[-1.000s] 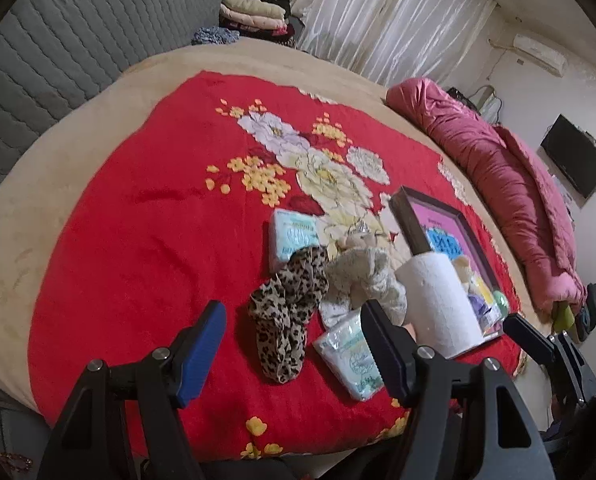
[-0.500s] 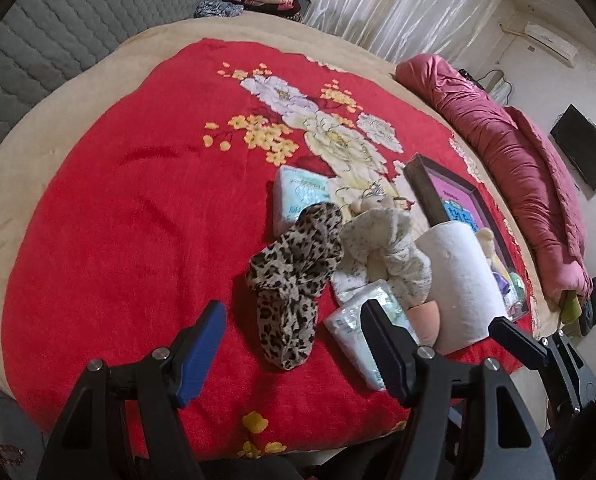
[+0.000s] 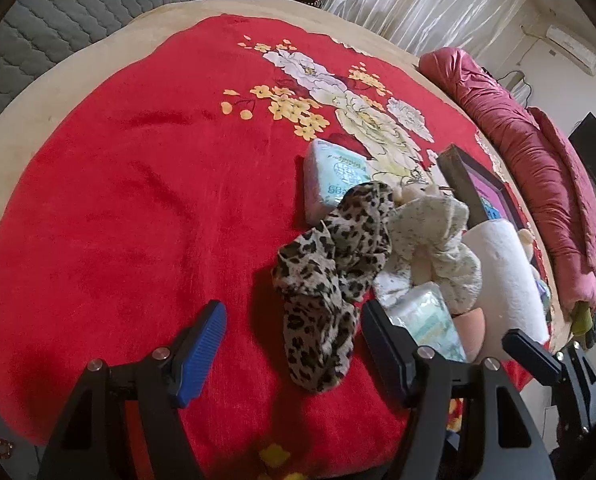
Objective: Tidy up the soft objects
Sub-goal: 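Lower both tools toward the leopard-print scarf and the green wipes packet, then grasp the leopard-print scarf with the left tool while the right tool grasps the green wipes packet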
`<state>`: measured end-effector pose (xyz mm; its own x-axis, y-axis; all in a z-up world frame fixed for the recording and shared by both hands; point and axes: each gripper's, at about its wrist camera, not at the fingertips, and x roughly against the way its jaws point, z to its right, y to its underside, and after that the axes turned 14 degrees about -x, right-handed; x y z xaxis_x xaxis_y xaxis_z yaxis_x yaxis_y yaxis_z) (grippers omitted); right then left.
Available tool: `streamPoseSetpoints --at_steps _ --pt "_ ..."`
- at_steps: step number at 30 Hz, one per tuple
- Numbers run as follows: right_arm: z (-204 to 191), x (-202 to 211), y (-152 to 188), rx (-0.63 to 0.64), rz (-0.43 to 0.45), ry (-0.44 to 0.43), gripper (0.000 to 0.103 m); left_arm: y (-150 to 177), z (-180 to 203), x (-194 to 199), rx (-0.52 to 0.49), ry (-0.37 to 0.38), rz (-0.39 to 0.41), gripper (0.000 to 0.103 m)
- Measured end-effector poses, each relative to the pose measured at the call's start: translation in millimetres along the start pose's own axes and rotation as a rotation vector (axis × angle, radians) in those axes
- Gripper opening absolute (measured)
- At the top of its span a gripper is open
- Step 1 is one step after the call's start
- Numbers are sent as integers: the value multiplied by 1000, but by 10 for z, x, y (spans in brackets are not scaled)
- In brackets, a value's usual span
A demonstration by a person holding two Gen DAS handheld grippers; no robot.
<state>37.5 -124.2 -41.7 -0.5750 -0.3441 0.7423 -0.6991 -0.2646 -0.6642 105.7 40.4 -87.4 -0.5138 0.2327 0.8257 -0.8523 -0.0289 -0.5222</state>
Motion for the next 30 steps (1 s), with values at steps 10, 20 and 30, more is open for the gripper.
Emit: streamPoseSetpoints --at_steps 10,20,30 --pt "51 -105 -2 -9 -7 25 79 -83 8 -138 -16 21 23 46" --pt "-99 -288 46 90 -11 76 79 -59 -93 -201 39 143 26 11" --pt "-88 -533 30 125 -31 123 79 -42 -129 -189 57 192 45 9"
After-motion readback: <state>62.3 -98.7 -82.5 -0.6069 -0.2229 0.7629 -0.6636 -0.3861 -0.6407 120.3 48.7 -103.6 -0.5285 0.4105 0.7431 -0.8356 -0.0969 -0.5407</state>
